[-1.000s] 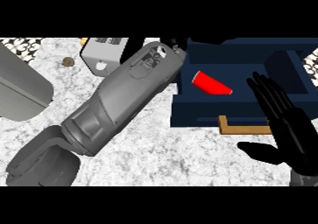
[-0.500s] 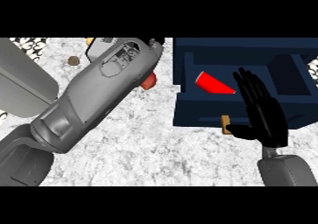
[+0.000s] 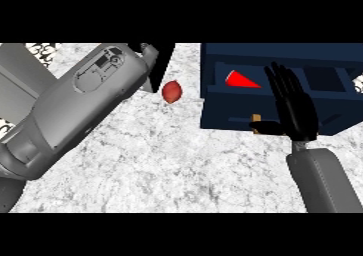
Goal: Pick up the can, place it into the drawer and close the drawer
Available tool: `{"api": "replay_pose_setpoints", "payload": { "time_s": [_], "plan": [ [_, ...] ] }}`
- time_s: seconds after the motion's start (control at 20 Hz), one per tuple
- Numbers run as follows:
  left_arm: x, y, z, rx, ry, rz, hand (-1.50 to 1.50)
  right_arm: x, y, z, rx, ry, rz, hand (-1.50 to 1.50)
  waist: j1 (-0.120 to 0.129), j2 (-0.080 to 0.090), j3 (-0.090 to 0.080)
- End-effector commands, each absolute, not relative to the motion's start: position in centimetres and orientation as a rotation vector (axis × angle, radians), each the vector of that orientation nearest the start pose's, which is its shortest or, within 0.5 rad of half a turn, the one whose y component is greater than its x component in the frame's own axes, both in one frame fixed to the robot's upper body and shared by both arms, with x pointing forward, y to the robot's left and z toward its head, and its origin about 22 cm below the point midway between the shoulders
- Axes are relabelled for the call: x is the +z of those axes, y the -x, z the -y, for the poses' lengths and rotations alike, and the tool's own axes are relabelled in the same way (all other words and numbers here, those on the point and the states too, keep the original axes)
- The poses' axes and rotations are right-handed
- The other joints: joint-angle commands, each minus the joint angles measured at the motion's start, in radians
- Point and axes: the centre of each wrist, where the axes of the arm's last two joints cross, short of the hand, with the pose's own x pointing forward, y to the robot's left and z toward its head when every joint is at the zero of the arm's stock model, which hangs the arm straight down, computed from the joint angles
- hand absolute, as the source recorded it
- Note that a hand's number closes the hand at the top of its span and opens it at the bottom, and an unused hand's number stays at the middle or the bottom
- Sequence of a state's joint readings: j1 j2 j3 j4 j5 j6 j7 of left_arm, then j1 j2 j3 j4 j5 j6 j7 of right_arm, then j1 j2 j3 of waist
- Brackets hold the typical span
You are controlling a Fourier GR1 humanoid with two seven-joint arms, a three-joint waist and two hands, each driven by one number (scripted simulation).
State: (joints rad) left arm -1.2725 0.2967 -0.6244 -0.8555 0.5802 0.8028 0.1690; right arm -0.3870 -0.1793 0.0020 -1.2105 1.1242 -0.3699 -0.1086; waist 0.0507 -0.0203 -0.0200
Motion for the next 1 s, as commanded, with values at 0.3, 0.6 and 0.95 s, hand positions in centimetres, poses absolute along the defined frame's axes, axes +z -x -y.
{"api": "replay_pose_setpoints", "payload": {
  "time_s": [0.3,0.6,0.95],
  "plan": [
    [22.0,-40.8,-10.0,-0.061,-0.239,1.738,-1.50,0.5,-37.9,22.0,0.900,1.273,1.642,-1.50,0.022,0.031,0.022],
    [20.9,-38.7,-11.5,-0.062,-0.240,1.722,-1.50,0.7,-39.9,22.7,0.875,1.334,1.663,-1.50,0.026,0.028,0.022],
    [19.6,-38.2,-13.5,-0.062,-0.238,1.727,-1.50,4.2,-43.4,21.0,0.830,1.364,1.684,-1.50,0.030,0.040,0.022]
  ]
}}
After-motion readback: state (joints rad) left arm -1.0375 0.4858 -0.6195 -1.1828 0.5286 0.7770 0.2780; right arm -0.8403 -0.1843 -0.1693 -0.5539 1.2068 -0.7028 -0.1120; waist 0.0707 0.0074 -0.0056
